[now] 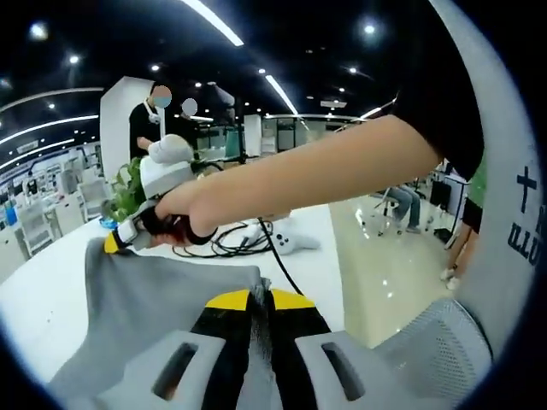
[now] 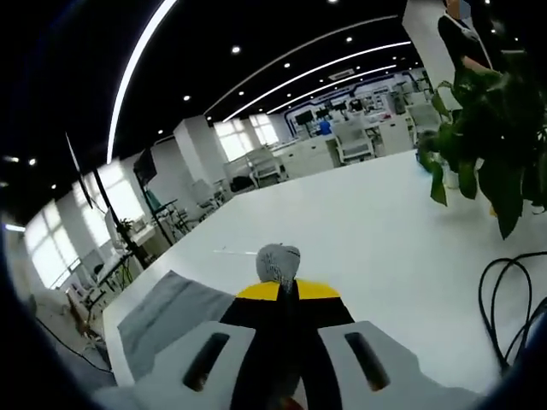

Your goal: Fold the towel on the table until its edges align and the towel forms a compact rectangular stack.

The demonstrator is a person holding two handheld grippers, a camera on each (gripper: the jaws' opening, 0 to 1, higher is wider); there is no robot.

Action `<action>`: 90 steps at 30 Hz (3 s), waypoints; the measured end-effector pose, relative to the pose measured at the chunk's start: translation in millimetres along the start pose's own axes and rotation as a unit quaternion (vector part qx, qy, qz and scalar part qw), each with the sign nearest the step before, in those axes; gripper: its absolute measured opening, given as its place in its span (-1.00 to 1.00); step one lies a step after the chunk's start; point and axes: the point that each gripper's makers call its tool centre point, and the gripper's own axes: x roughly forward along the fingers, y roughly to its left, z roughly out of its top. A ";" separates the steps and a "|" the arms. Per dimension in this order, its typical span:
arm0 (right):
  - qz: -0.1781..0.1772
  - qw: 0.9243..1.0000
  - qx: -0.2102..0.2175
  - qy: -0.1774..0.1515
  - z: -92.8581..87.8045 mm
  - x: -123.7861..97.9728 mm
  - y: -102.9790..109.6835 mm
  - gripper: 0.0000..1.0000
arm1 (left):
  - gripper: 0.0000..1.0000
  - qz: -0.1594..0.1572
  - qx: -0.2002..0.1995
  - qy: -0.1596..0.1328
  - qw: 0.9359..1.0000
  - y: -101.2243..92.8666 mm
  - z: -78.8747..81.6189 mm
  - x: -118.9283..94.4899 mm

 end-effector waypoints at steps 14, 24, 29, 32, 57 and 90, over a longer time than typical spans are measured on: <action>0.005 1.000 0.009 -0.002 16.4 15.0 57.5 -0.97 | -0.86 0.062 -0.028 -0.024 0.997 35.5 2.4 -76.8; -0.013 1.000 0.017 -0.022 33.1 32.0 81.3 -0.97 | -0.86 0.084 -0.038 -0.041 0.995 50.0 5.2 -120.6; -0.008 1.000 0.014 -0.021 35.4 41.2 97.8 -0.97 | -0.86 0.099 -0.049 -0.046 0.993 57.3 -0.8 -143.9; -0.002 1.000 0.013 -0.017 33.6 49.2 111.3 -0.97 | -0.86 0.107 -0.054 -0.048 0.992 60.7 -6.5 -160.1; 0.073 0.996 -0.043 0.013 31.5 123.7 241.9 -0.98 | -0.86 0.184 -0.085 -0.049 0.978 98.9 -54.5 -281.9; 0.154 0.987 -0.035 0.027 -23.1 203.9 362.8 -0.97 | -0.87 0.320 -0.209 -0.051 0.922 125.4 -160.0 -411.7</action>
